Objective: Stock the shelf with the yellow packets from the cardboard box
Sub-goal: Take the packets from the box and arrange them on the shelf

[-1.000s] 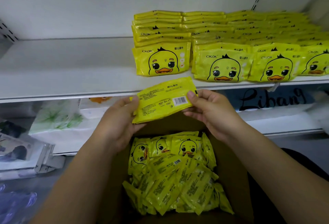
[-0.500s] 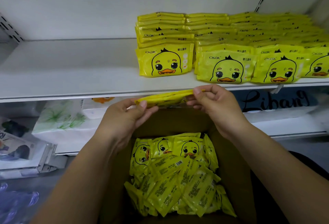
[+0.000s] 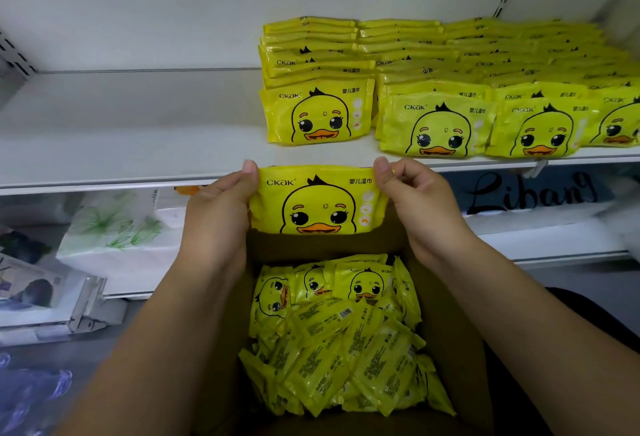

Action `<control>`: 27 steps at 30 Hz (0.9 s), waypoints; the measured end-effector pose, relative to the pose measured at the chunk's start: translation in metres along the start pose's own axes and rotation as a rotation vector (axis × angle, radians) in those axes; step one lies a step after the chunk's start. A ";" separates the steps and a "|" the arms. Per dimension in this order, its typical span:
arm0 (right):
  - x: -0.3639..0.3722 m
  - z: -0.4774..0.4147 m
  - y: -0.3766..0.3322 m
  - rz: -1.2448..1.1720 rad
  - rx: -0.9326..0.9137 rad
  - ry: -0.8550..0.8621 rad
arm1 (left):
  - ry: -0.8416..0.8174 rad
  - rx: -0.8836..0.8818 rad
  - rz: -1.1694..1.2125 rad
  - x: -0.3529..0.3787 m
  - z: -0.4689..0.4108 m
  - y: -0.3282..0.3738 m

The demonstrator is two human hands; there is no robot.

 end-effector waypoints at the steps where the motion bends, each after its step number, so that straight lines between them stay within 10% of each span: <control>1: 0.000 -0.002 -0.001 -0.017 0.007 -0.002 | 0.033 0.016 -0.025 0.002 0.000 0.000; 7: -0.010 -0.009 -0.009 0.500 -0.246 0.123 | 0.018 0.093 -0.027 0.012 0.002 -0.003; 18: 0.045 -0.021 -0.031 1.082 -0.368 -0.400 | -0.135 0.200 -0.107 0.016 -0.005 -0.004; 27: 0.054 -0.091 -0.078 1.241 -0.446 -0.313 | 0.053 0.341 -0.962 -0.019 -0.032 -0.009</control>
Point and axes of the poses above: each hand's wrist, its own z-axis away from the middle knuckle, its own x-axis out of the palm, y = z × x, the point moved 4 cm from there along -z, towards the middle knuckle, and after that the axes turned 3 degrees about -y, right-handed, at the moved point
